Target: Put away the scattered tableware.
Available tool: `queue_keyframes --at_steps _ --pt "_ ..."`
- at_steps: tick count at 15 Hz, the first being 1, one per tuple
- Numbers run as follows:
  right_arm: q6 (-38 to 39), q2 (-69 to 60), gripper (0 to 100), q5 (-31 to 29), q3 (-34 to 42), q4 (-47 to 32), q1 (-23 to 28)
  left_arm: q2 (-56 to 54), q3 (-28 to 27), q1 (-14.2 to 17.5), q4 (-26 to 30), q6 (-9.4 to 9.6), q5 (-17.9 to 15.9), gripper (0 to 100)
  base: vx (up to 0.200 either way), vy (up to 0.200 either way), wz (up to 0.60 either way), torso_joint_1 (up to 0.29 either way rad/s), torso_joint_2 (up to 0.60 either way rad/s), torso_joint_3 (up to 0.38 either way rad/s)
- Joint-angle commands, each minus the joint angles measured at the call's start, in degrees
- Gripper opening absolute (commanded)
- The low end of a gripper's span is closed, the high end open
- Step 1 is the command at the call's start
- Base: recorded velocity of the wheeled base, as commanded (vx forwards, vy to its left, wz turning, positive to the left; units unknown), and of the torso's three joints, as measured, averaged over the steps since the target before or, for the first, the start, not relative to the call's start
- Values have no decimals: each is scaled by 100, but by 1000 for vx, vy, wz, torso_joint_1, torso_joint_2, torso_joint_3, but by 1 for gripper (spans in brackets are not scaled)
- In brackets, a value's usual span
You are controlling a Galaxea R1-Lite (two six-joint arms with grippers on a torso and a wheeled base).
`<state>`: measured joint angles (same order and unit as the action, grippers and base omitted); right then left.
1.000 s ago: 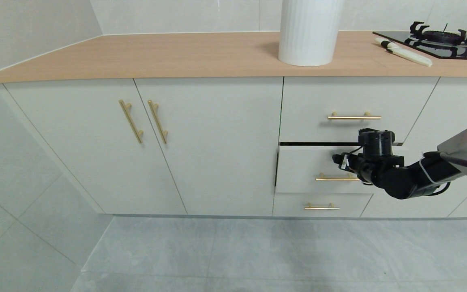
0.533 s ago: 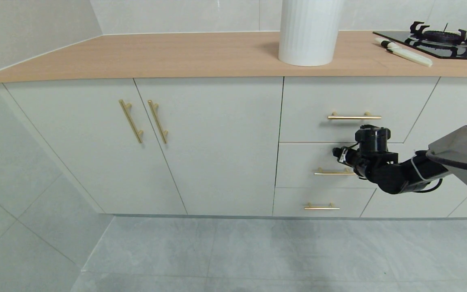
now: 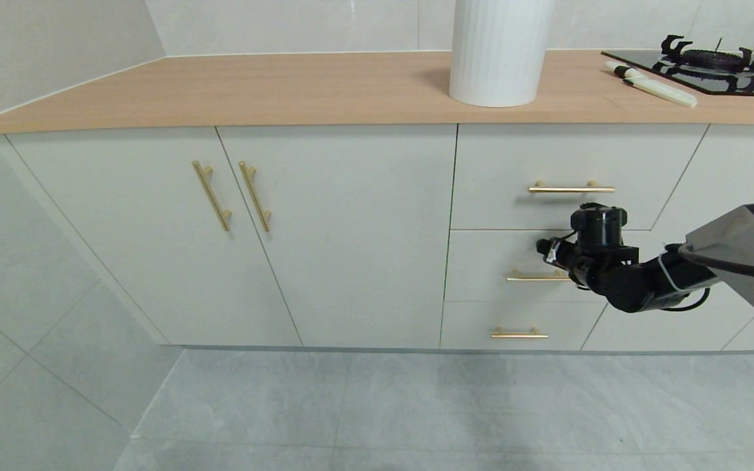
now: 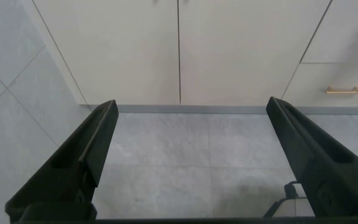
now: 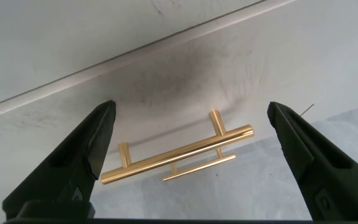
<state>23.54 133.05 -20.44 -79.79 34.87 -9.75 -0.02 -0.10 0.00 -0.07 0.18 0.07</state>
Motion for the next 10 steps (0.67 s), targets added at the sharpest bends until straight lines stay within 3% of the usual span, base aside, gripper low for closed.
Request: queue_keyframes --at_steps 1,7,10 --pt "107 72 100 -12 -134 38 17 2 1 0 -1 -1 1 100 0 0 0 0 0 0" --pt "116 -33 100 -21 -54 29 26 2 1 0 -1 -1 1 100 0 0 0 0 0 0" --pt "-16 -965 100 -3 939 20 8 2 1 0 -1 -1 1 100 0 0 0 0 0 0"
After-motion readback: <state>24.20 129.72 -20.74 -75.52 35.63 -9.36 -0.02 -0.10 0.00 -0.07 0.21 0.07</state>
